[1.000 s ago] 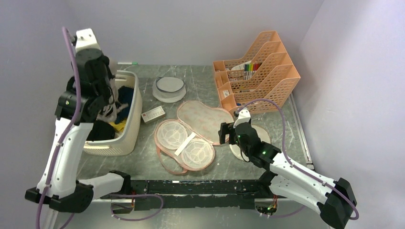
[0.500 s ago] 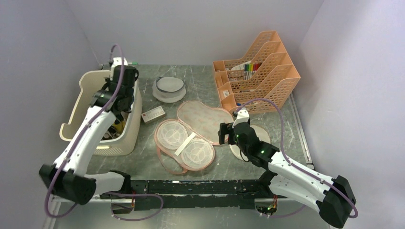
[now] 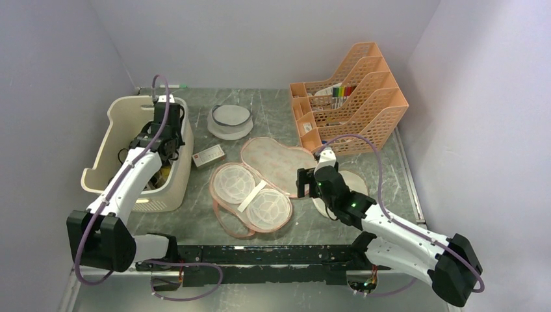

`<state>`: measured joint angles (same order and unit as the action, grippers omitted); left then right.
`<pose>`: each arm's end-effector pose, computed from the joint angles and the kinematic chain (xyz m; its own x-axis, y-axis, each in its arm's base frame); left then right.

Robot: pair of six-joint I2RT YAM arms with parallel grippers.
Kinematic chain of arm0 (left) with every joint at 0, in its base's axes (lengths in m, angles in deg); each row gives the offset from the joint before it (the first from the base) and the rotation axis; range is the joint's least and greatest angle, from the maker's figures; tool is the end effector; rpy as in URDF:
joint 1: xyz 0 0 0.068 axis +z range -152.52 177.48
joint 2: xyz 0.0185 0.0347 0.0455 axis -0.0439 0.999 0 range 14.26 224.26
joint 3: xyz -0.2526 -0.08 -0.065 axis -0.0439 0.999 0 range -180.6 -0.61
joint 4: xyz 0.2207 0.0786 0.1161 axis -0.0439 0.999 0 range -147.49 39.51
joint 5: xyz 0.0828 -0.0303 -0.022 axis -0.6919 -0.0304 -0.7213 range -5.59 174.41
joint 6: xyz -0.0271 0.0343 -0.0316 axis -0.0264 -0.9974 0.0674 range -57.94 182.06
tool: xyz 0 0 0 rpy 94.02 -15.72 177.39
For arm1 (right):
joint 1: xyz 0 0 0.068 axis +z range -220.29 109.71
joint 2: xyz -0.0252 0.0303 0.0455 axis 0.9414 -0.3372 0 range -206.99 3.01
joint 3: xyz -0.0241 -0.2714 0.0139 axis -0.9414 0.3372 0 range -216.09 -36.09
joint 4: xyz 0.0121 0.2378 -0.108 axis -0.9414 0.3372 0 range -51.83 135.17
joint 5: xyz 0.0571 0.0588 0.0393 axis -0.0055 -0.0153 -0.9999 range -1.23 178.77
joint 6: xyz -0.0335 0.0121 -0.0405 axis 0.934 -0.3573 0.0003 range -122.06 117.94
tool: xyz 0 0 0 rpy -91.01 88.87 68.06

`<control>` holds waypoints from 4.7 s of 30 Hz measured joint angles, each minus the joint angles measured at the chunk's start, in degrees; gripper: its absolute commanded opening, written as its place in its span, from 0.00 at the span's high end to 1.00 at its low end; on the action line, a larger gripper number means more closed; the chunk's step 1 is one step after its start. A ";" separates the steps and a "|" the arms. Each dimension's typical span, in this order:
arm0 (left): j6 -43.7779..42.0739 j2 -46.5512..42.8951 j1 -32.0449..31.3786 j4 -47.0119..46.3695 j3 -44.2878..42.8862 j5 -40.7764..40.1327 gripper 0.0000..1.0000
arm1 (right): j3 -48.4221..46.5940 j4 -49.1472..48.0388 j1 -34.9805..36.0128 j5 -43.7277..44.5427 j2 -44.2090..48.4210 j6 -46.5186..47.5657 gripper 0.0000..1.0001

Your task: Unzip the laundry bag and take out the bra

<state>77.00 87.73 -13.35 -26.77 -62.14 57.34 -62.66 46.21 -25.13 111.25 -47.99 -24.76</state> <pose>0.2729 -0.0357 0.3030 -0.6014 -0.1187 -0.7901 -0.3275 0.9386 0.1083 0.1450 0.1265 0.2146 -0.5143 -0.0115 -0.8575 -0.2487 0.9590 0.1362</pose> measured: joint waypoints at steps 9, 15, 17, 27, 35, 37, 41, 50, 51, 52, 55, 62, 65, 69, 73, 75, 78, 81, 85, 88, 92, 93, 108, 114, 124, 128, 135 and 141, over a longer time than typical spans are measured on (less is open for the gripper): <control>-0.87 -6.69 2.12 -4.11 3.96 3.98 0.00 | -0.44 0.00 0.00 -0.02 -2.40 0.00 0.16; 2.64 -11.93 1.99 -1.62 0.74 11.45 0.00 | -1.14 0.28 0.00 -0.70 -3.26 0.00 0.16; 5.77 -12.70 1.99 0.15 -2.29 15.37 0.00 | -1.81 0.61 0.00 -1.07 -3.72 -0.04 0.16; 27.41 -19.69 1.99 0.37 -6.67 37.42 0.00 | -3.34 2.73 -0.07 -3.50 -4.31 -2.38 0.17; 40.04 -18.47 1.99 -3.48 -11.02 50.25 0.00 | -5.42 4.24 -0.07 -3.85 -7.43 -3.56 0.17; 41.05 -18.25 1.99 -3.89 -12.68 51.93 0.00 | -6.64 4.35 -0.09 -3.69 -8.37 -3.56 0.17; 41.40 -17.94 1.99 -3.93 -15.17 53.48 0.01 | -7.85 4.20 -0.09 -3.69 -10.21 -3.76 0.17; 29.22 -15.47 1.99 -6.56 -15.17 53.53 0.00 | -6.25 1.64 -3.17 -6.25 -11.19 -4.52 0.16; 27.32 -15.34 1.99 -7.37 -14.95 52.72 0.01 | -6.05 1.38 -4.52 -6.93 -11.19 -4.50 0.16; 25.42 -15.06 1.99 -8.09 -14.84 51.78 0.01 | -5.84 1.18 -6.01 -7.82 -11.13 -4.50 0.16; 19.61 -13.18 1.99 -10.45 -14.86 48.39 0.04 | -5.14 1.05 -10.08 -9.53 -10.27 -4.44 0.15; 8.17 -8.41 1.99 -19.61 -11.58 45.97 0.02 | -4.81 -1.14 -20.20 -15.50 -9.01 -3.87 0.24; 4.20 -9.94 2.03 -26.18 -5.75 46.88 0.01 | -4.81 -3.76 -25.94 -20.55 -10.47 -3.72 0.33; 2.38 -11.91 2.80 -31.85 0.96 51.17 0.08 | -4.44 -8.46 -31.89 -28.41 -13.55 -3.91 0.40; 1.75 -12.66 2.86 -36.11 4.22 54.75 0.08 | -1.31 -16.72 -33.66 -34.25 -16.74 -4.48 0.42; 1.46 -12.96 2.73 -37.42 5.33 56.08 0.07 | 0.74 -20.68 -33.66 -35.93 -17.99 -4.76 0.43; 0.68 -12.76 2.12 -38.64 5.49 57.86 0.06 | 3.10 -25.79 -33.70 -36.17 -19.39 -5.44 0.50; 0.17 -12.55 1.64 -39.76 5.49 59.30 0.05 | 4.33 -30.21 -33.75 -35.54 -20.90 -5.97 0.52; -0.39 -11.52 1.31 -40.48 5.49 60.61 0.06 | 4.79 -33.73 -33.86 -34.56 -22.69 -6.25 0.53; -1.07 -10.64 1.09 -40.44 5.49 60.76 0.08 | 4.96 -36.02 -33.90 -34.53 -24.81 -6.29 0.53; -2.27 -10.51 0.70 -40.28 5.49 60.37 0.09 | 4.96 -37.62 -33.94 -34.99 -28.46 -6.29 0.54; -2.71 -10.56 0.52 -40.24 5.49 60.08 0.08 | 4.96 -37.79 -33.97 -35.10 -28.92 -6.38 0.55; -6.05 -10.58 -0.81 -38.53 5.49 57.68 0.10 | -0.70 -39.56 -31.85 -37.07 -33.81 -5.18 0.96; -6.38 -10.58 -0.81 -38.38 5.49 57.09 0.11 | -1.33 -35.85 -29.07 -34.16 -30.42 -2.47 1.00; -6.58 -10.58 -0.90 -38.38 5.49 56.68 0.12 | -6.45 -29.14 -23.61 -24.57 -23.45 4.24 1.00; -6.56 -10.58 -0.90 -38.40 5.49 56.70 0.12 | -7.30 -27.74 -19.23 -20.13 -21.29 7.45 1.00; -6.58 -10.58 -0.90 -38.40 5.49 56.72 0.12 | -8.81 -24.30 -9.22 -13.18 -19.10 14.21 1.00; -6.62 -10.58 -0.90 -38.36 5.49 56.68 0.13 | -8.90 -21.70 1.40 -7.52 -16.31 18.60 1.00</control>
<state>70.37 77.15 -14.24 -65.13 -56.66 114.02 -71.55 24.50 -23.73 103.74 -64.29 -6.16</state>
